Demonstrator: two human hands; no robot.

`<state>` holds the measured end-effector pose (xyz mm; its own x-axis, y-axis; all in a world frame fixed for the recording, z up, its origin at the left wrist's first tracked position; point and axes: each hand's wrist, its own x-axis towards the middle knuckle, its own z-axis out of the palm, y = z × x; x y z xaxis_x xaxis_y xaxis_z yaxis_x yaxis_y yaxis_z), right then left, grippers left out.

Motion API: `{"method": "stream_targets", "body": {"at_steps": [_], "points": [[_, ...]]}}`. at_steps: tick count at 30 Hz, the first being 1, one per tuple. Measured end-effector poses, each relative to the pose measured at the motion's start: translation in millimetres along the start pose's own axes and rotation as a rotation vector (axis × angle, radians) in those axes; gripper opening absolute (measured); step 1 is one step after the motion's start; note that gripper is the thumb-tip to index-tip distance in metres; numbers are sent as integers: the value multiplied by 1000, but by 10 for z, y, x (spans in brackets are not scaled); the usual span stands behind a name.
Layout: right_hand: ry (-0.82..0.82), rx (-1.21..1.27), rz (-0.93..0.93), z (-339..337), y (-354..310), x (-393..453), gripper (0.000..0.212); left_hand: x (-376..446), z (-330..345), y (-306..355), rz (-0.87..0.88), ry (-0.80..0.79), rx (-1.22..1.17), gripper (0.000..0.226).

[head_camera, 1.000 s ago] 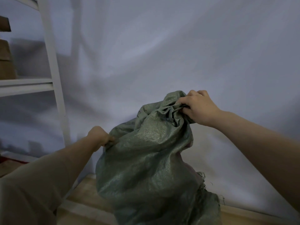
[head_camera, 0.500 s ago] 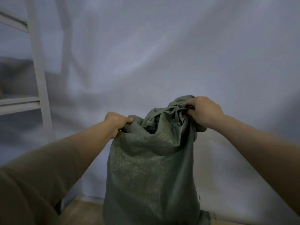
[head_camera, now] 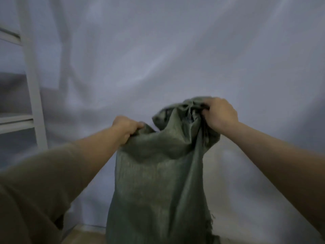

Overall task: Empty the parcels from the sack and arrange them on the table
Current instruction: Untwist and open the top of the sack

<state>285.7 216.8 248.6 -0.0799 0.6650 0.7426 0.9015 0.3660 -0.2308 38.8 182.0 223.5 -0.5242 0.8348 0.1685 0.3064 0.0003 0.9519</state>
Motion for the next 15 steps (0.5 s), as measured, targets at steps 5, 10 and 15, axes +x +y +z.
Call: {"method": "stream_targets", "body": {"at_steps": [5, 10, 15], "points": [[295, 194, -45, -307, -187, 241, 22, 1, -137, 676, 174, 69, -267, 25], [-86, 20, -46, 30, -14, -94, 23, -6, -9, -72, -13, 43, -43, 40], [-33, 47, -55, -63, -53, -11, 17, 24, -36, 75, 8, 22, -108, 39]]}}
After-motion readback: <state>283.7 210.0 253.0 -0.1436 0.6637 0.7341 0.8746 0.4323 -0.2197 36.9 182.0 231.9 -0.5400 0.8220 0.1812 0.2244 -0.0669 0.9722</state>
